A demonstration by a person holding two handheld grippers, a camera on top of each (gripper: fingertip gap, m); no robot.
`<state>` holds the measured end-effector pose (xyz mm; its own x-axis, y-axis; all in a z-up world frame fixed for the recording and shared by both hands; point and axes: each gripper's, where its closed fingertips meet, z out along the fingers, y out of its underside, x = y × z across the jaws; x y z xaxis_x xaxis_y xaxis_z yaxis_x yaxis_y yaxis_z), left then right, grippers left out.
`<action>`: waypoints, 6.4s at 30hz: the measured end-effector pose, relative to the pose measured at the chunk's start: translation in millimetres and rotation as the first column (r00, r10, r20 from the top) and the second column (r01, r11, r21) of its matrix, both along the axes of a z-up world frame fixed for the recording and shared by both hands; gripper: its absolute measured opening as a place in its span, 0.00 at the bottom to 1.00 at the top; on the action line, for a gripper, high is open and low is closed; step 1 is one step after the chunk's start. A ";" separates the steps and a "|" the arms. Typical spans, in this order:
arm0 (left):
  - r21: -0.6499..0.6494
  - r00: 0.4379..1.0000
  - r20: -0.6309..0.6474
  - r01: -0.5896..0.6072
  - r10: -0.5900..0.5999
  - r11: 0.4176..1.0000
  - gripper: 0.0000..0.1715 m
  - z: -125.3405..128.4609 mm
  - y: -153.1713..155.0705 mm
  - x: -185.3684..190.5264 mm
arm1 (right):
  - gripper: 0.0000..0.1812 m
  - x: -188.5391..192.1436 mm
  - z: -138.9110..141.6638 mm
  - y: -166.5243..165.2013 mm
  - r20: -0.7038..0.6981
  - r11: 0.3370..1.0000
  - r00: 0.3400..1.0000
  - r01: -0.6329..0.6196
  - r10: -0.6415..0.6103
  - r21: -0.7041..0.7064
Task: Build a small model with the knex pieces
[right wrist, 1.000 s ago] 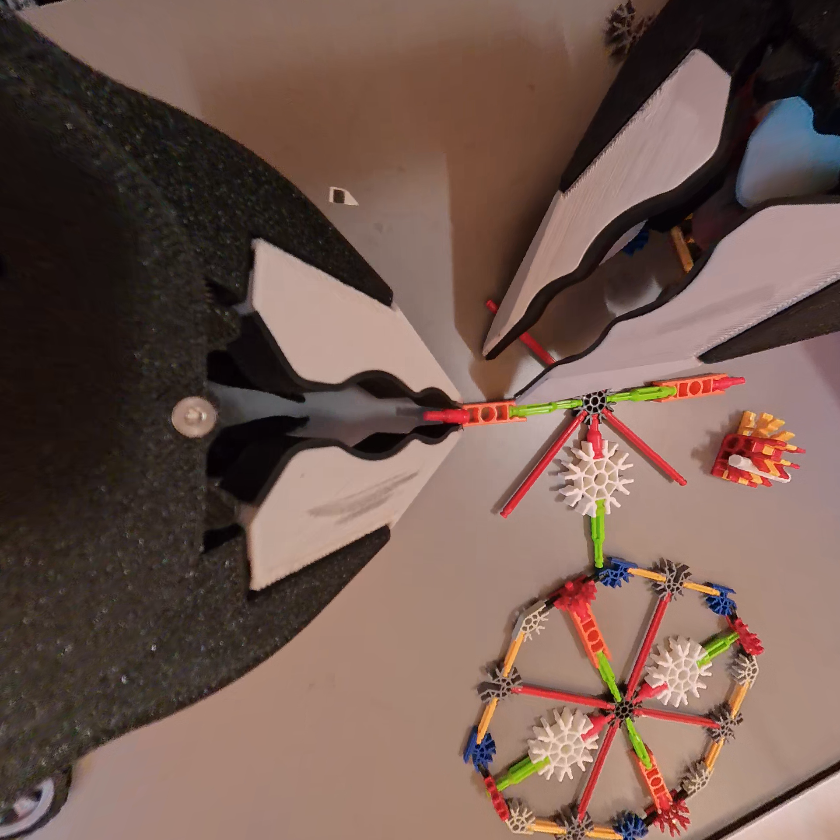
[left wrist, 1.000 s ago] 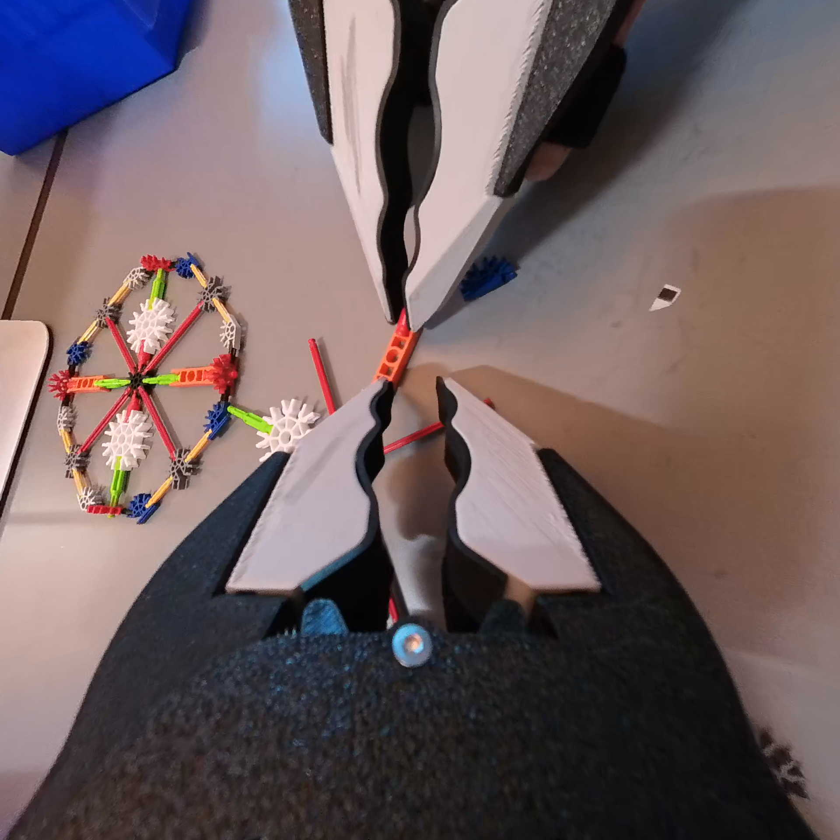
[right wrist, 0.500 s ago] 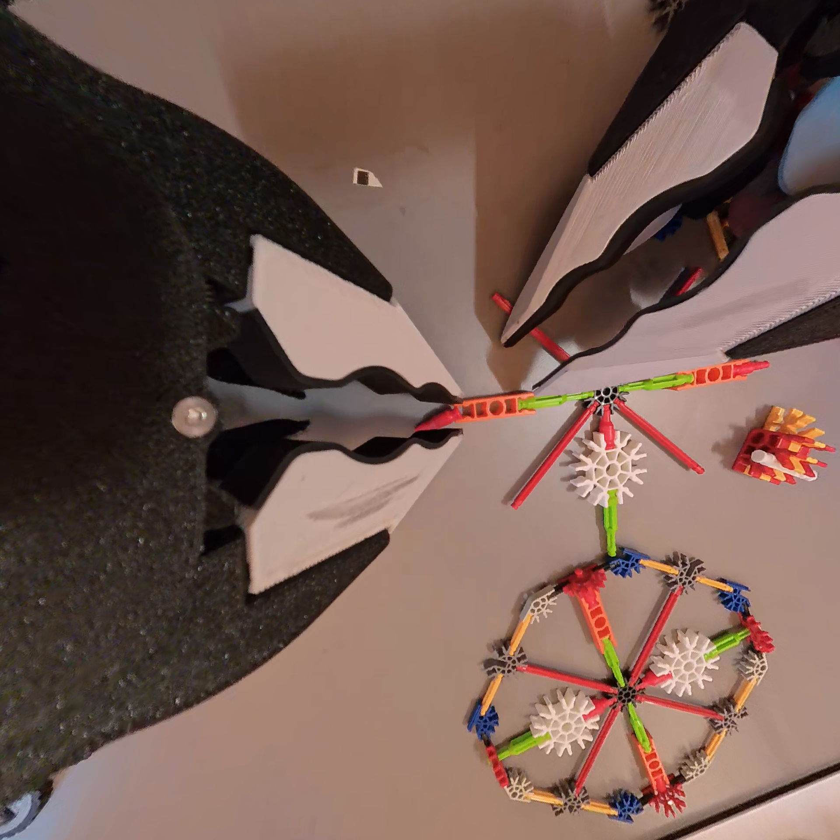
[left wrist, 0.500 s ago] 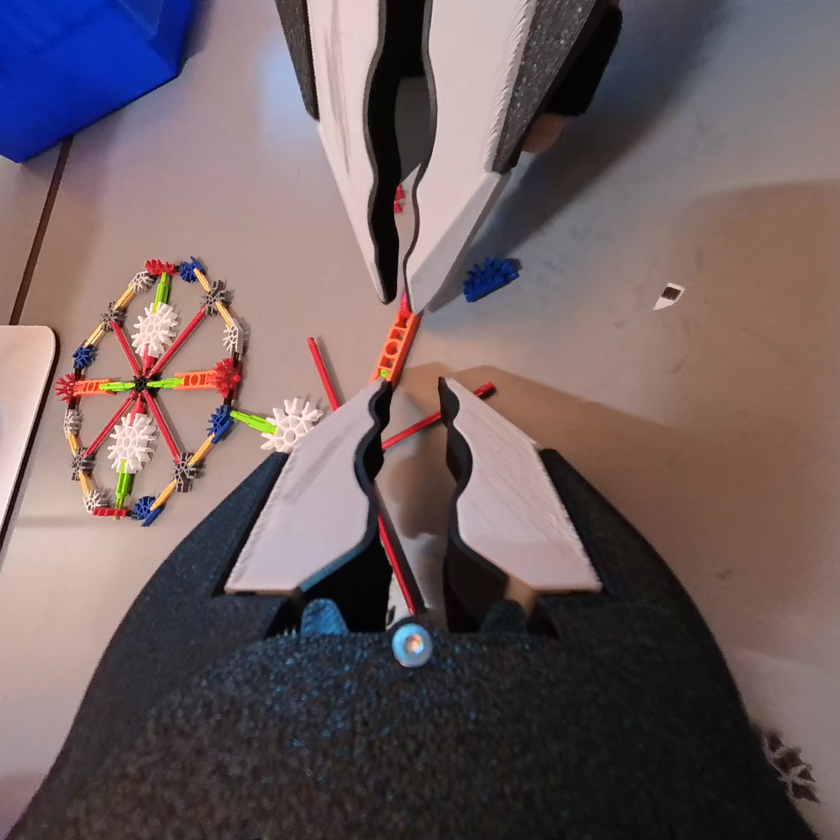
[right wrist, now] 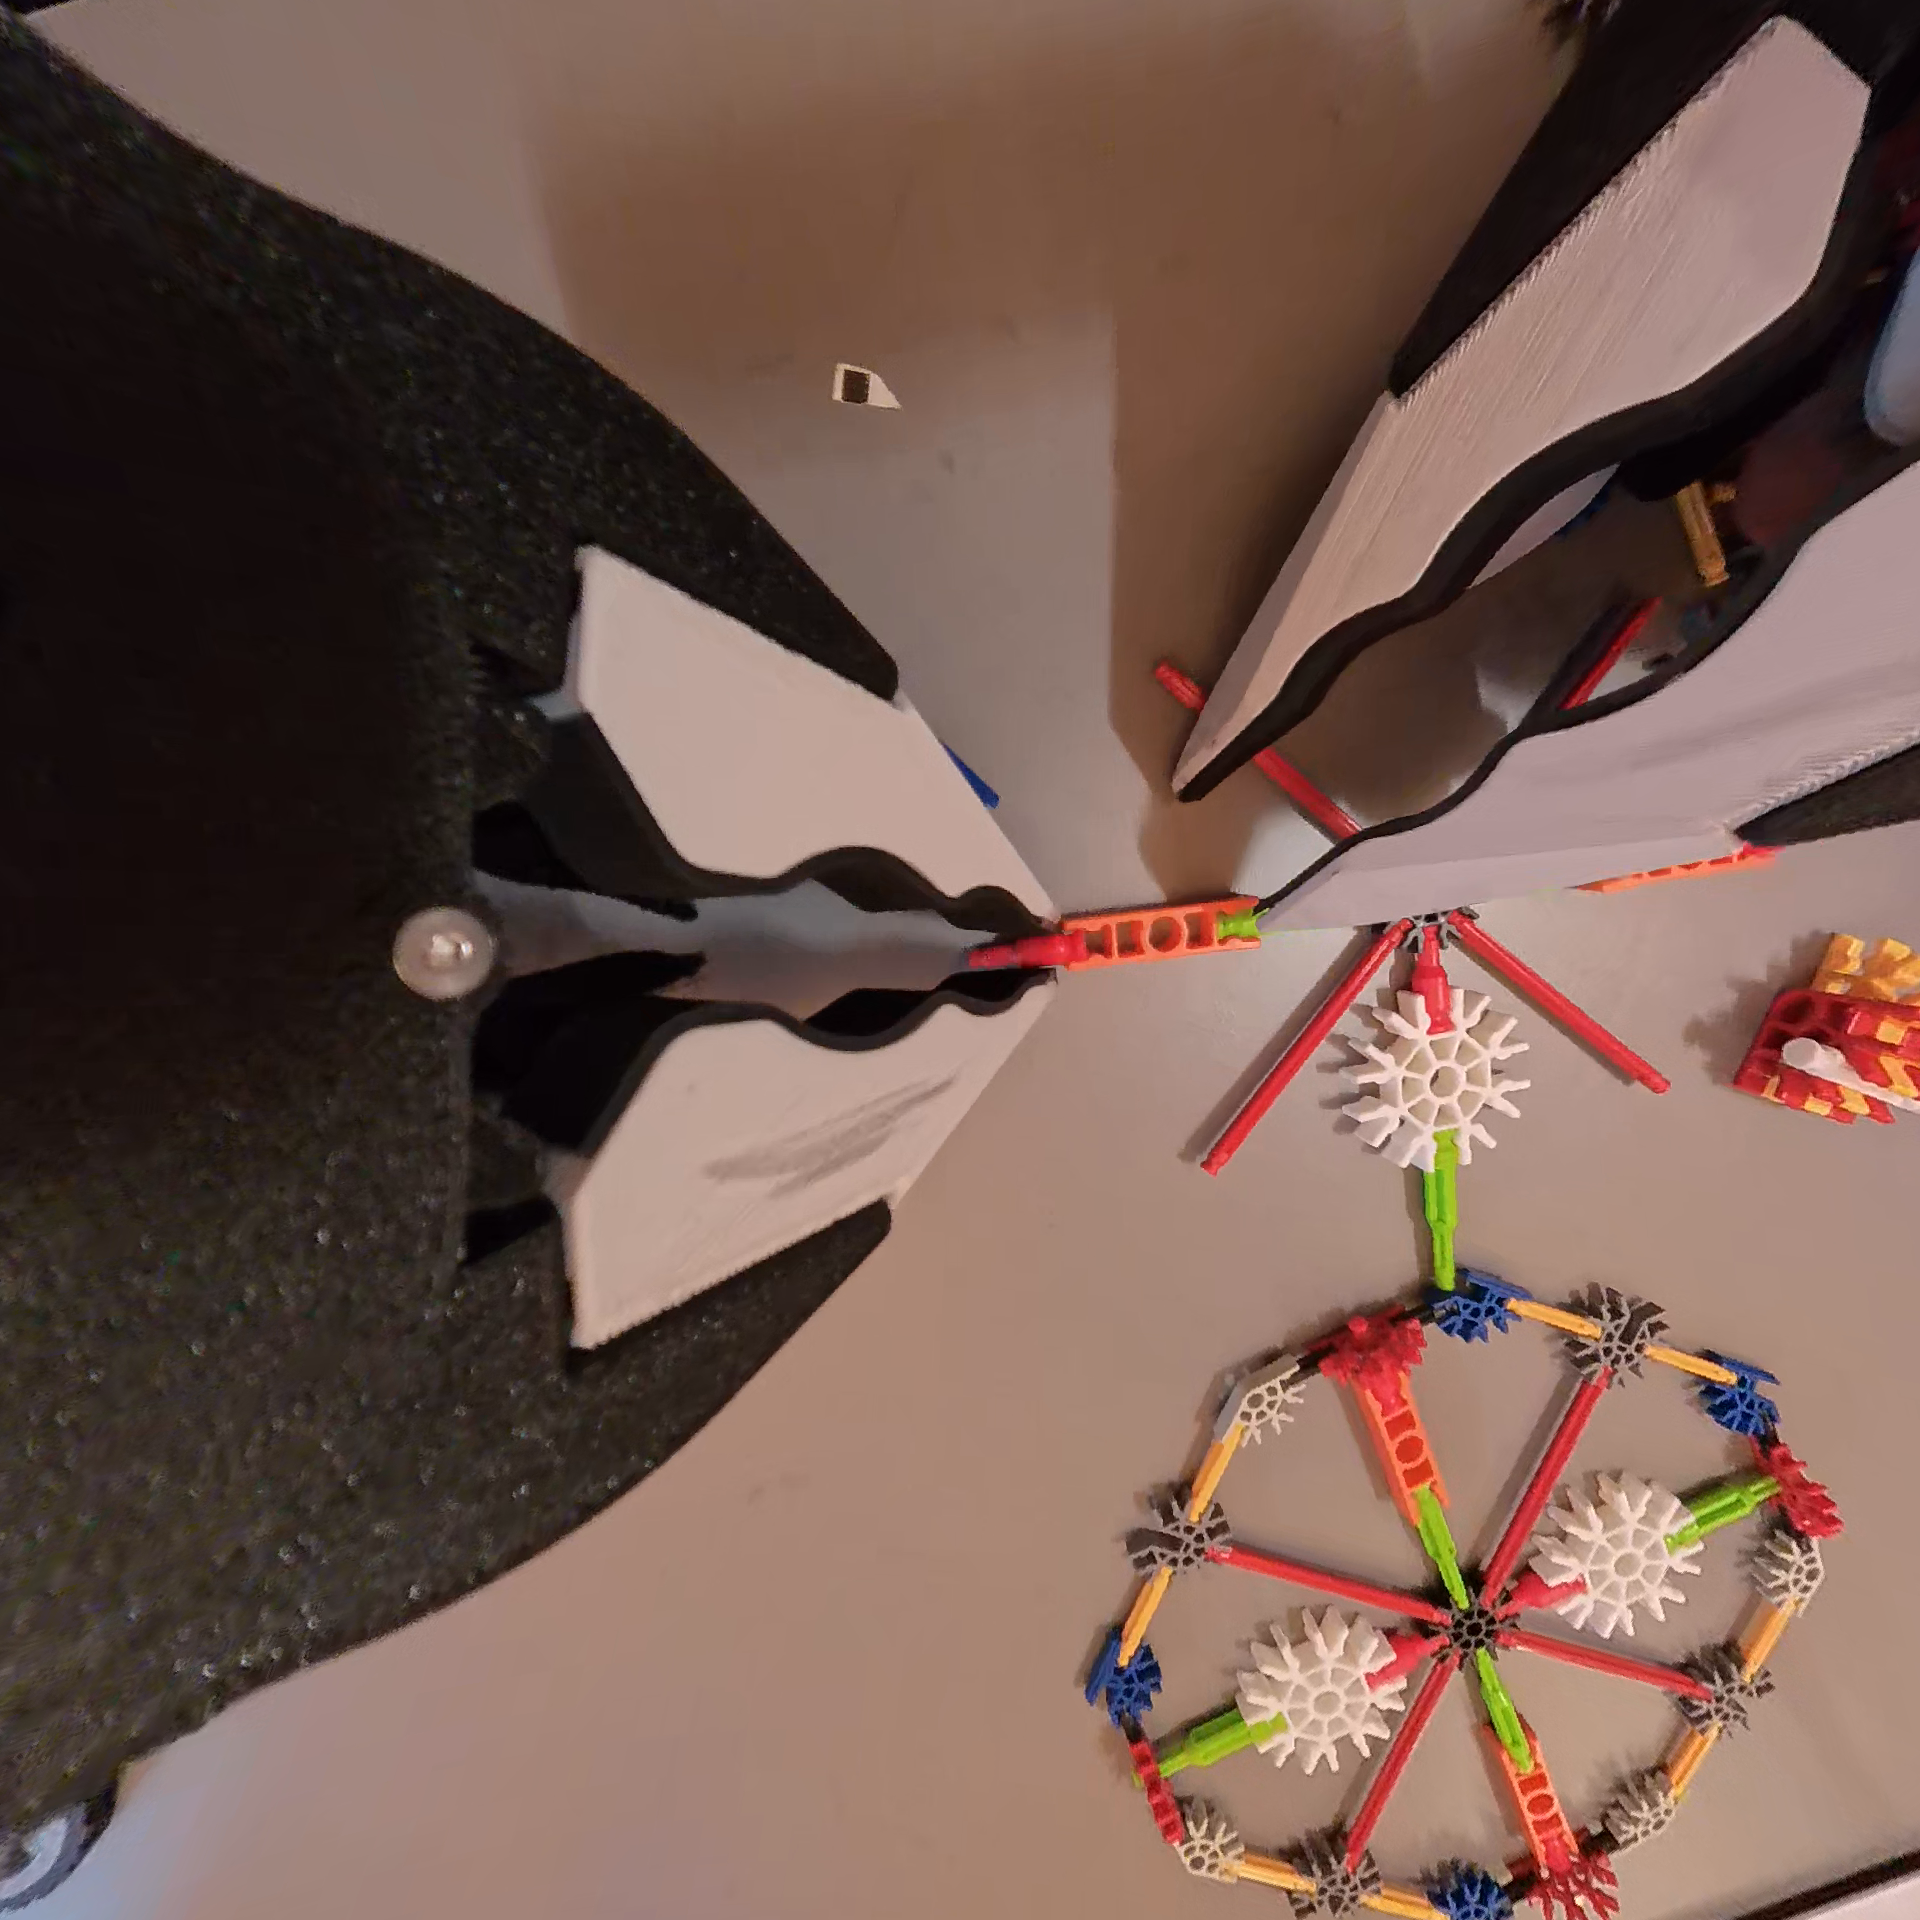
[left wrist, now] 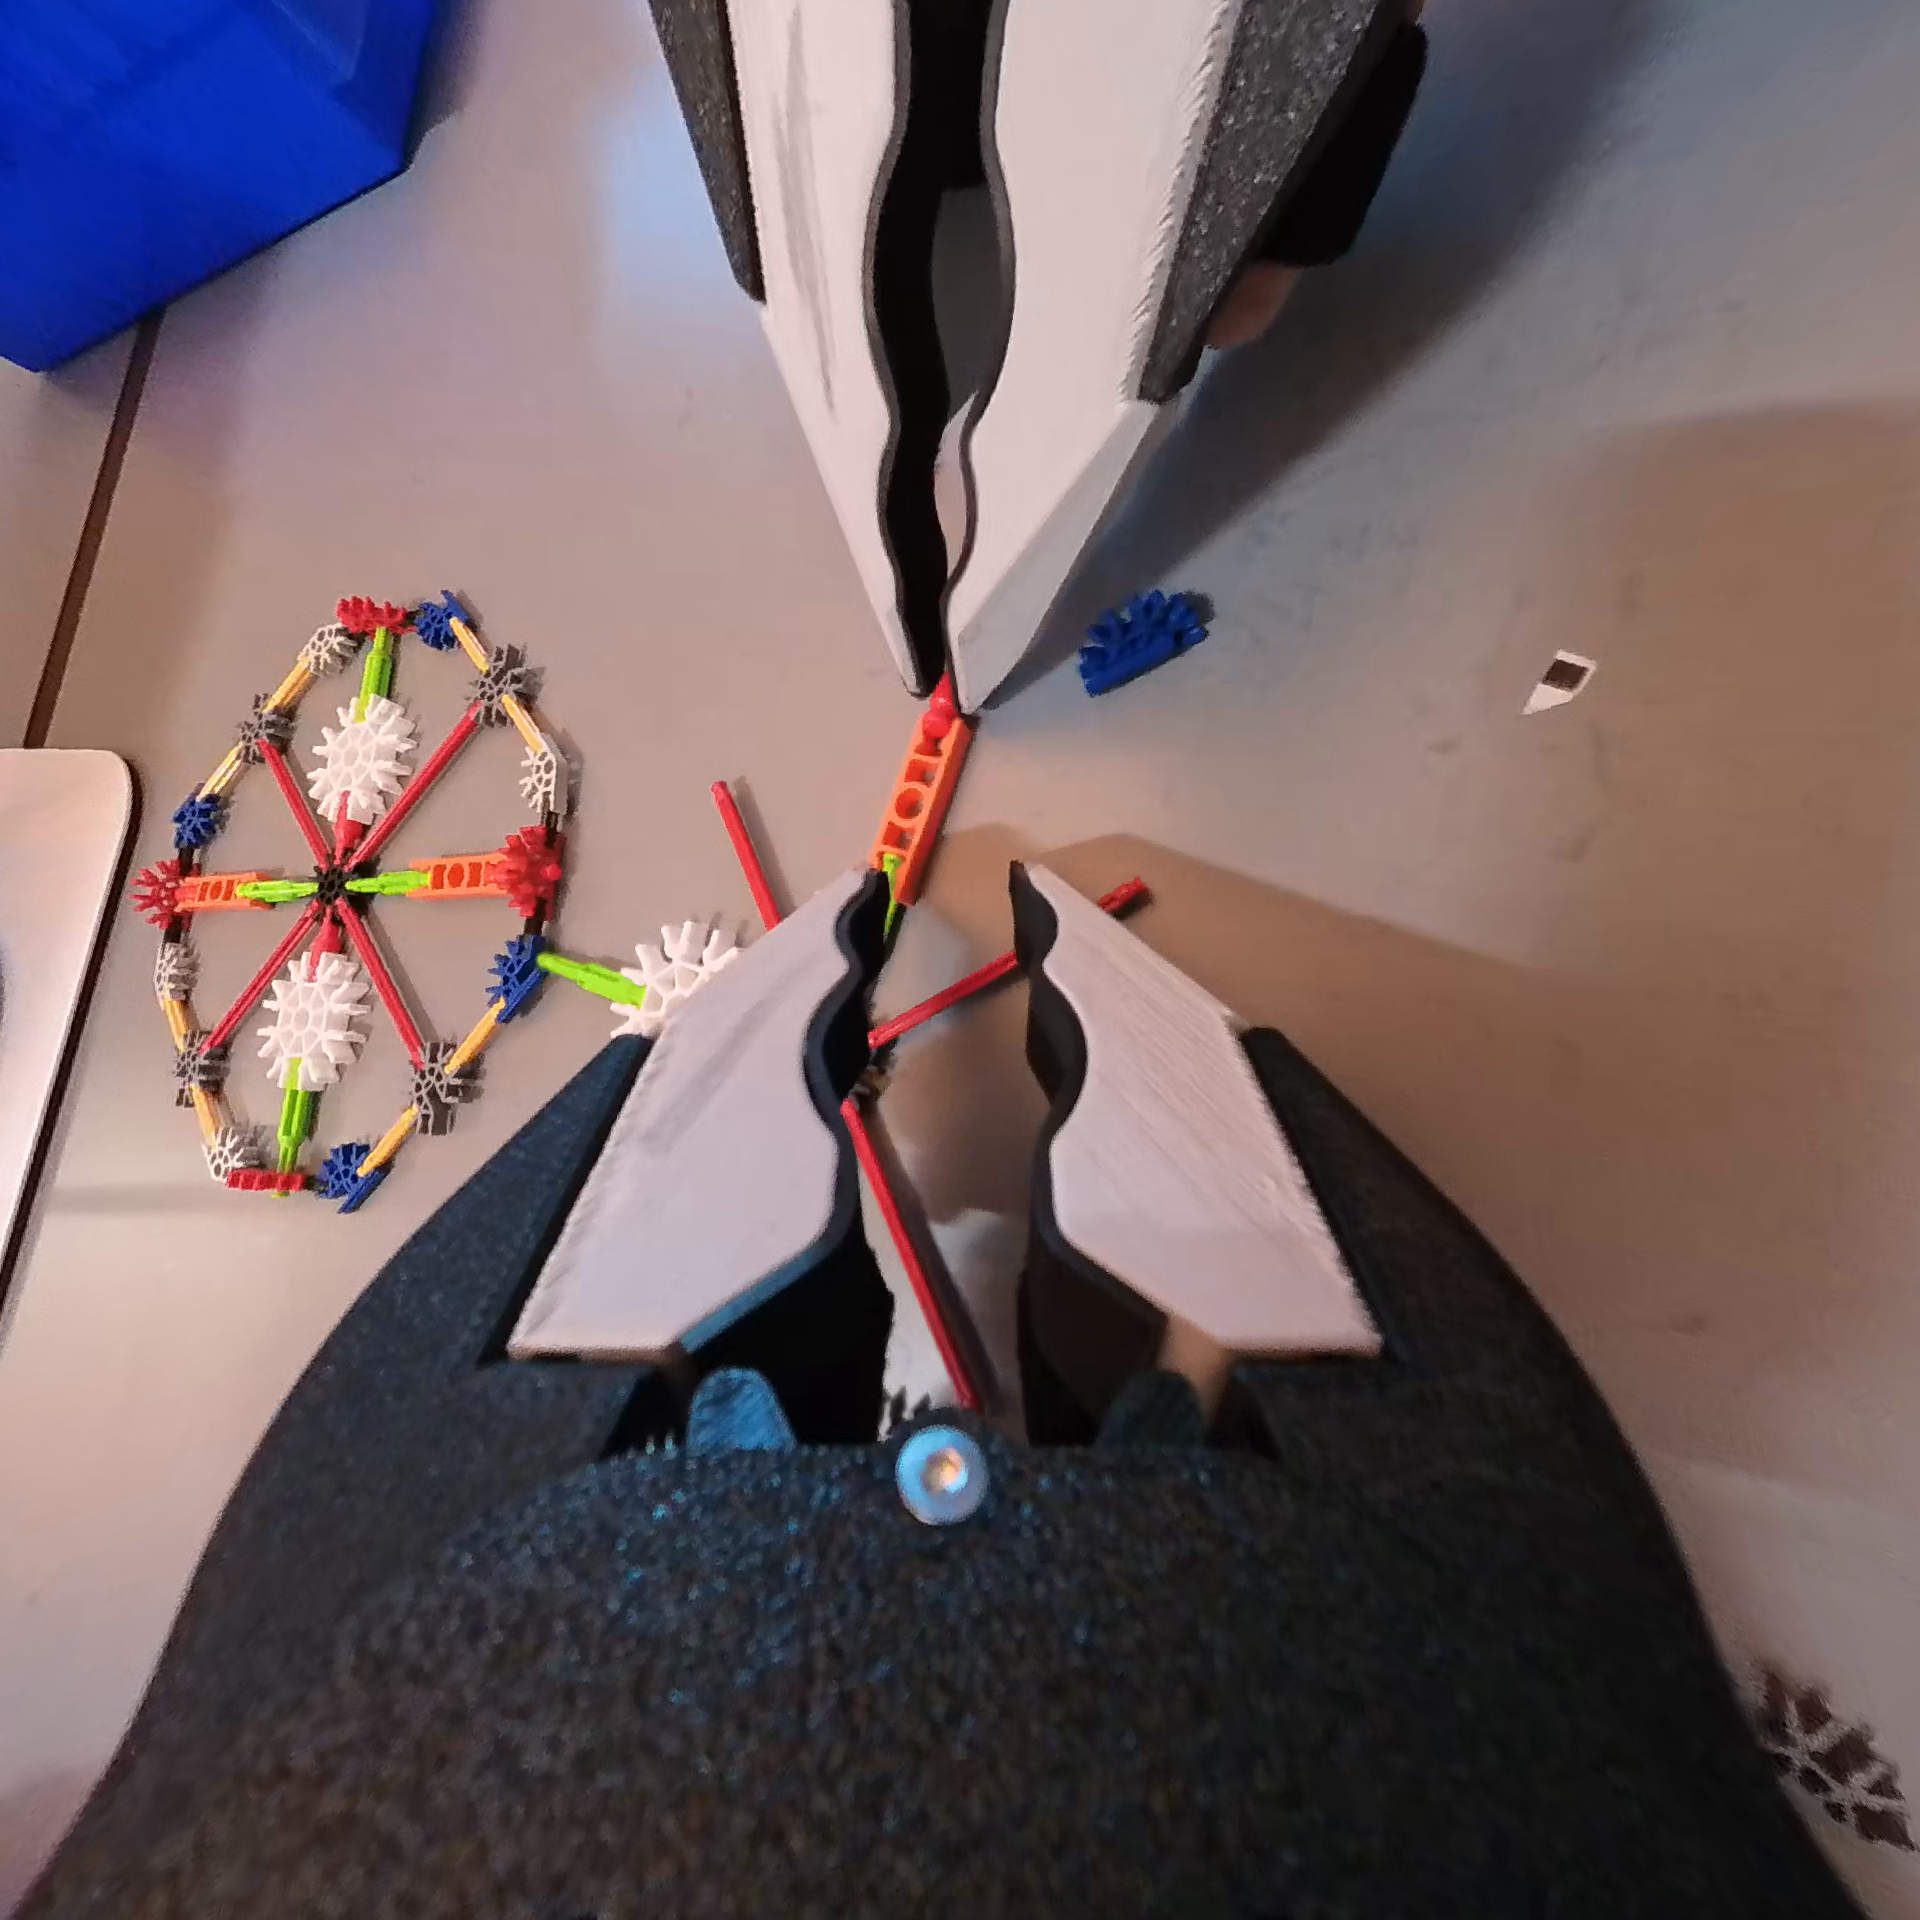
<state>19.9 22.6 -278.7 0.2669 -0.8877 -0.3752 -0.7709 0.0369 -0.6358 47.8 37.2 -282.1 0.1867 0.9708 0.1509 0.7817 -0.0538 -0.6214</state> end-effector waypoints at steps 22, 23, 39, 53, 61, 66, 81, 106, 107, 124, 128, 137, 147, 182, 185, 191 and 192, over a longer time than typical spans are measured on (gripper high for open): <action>-0.007 1.000 0.002 -0.001 0.001 1.000 0.13 0.3 3.3 -0.2 | 0.04 -6.0 0.7 -2.1 0.015 1.000 1.000 -0.015 0.015 0.013; -0.008 1.000 0.003 -0.001 0.001 1.000 0.13 0.2 3.4 -0.2 | 0.04 -6.8 1.3 -2.3 0.011 1.000 1.000 -0.016 0.016 0.011; -0.016 1.000 0.009 -0.002 0.002 1.000 0.13 -0.2 3.1 -0.7 | 0.00 -11.7 6.0 0.0 -0.023 1.000 1.000 -0.017 0.017 0.003; -0.022 1.000 0.001 -0.014 0.014 1.000 0.13 -0.2 3.7 -4.8 | 0.00 -15.5 6.6 -0.5 0.017 0.999 0.999 -0.045 0.045 0.022; -0.021 0.999 0.037 -0.038 0.039 0.999 0.16 8.9 6.6 -18.0 | 0.00 -15.5 9.5 -0.4 0.004 0.999 0.999 -0.049 0.049 0.014; -0.018 0.998 0.024 -0.062 0.062 0.998 0.16 8.8 11.1 -27.1 | 0.00 -17.7 8.0 -1.4 0.007 0.998 0.998 -0.056 0.056 0.007; -0.047 0.998 0.012 -0.065 0.066 0.997 0.16 -0.2 9.5 -28.1 | 0.00 -22.9 6.8 -2.1 0.043 0.996 0.995 -0.085 0.085 0.011; -0.087 0.997 0.031 -0.071 0.074 0.994 0.14 -1.5 8.3 -27.0 | 0.00 -45.9 3.9 -9.4 0.261 0.978 0.942 -0.198 0.209 -0.071; -0.088 0.997 0.032 -0.072 0.075 0.994 0.15 -1.3 8.4 -27.7 | 0.00 -46.1 3.8 -9.5 0.267 0.977 0.940 -0.201 0.214 -0.076; -0.137 0.996 -0.033 -0.089 0.086 0.987 0.21 1.1 -0.1 -60.0 | 0.00 -49.8 2.4 -8.3 0.365 0.965 0.894 -0.234 0.262 -0.120; -0.148 0.996 -0.017 -0.090 0.089 0.985 0.21 1.8 -0.1 -62.9 | 0.00 -51.3 2.2 -8.1 0.387 0.962 0.881 -0.232 0.271 -0.145; -0.168 0.996 -0.013 -0.086 0.085 0.982 0.19 -1.0 -0.8 -61.5 | 0.00 -62.0 3.1 -3.0 0.283 0.959 0.923 -0.215 0.261 -0.183; -0.172 0.996 -0.004 -0.087 0.088 0.981 0.20 -0.7 0.6 -64.0 | 0.00 -54.9 32.1 11.3 0.128 0.972 0.978 -0.142 0.167 -0.185; -0.196 0.995 0.007 -0.094 0.098 0.976 0.18 -1.4 -0.1 -63.1 | 0.03 -57.5 -1.3 -5.8 0.170 0.969 0.963 -0.178 0.208 -0.173; -0.196 0.995 0.006 -0.093 0.096 0.976 0.18 -1.5 -0.3 -62.9 | 0.03 -57.7 0.8 -5.9 0.168 0.969 0.963 -0.180 0.209 -0.171; -0.199 0.995 0.007 -0.093 0.097 0.976 0.18 -1.7 -0.7 -62.6 | 0.03 -60.2 1.4 -5.8 0.182 0.968 0.959 -0.189 0.218 -0.165; -0.199 0.995 0.007 -0.093 0.096 0.976 0.18 -1.7 -0.7 -62.5 | 0.03 -60.3 0.0 -5.4 0.187 0.968 0.958 -0.188 0.218 -0.164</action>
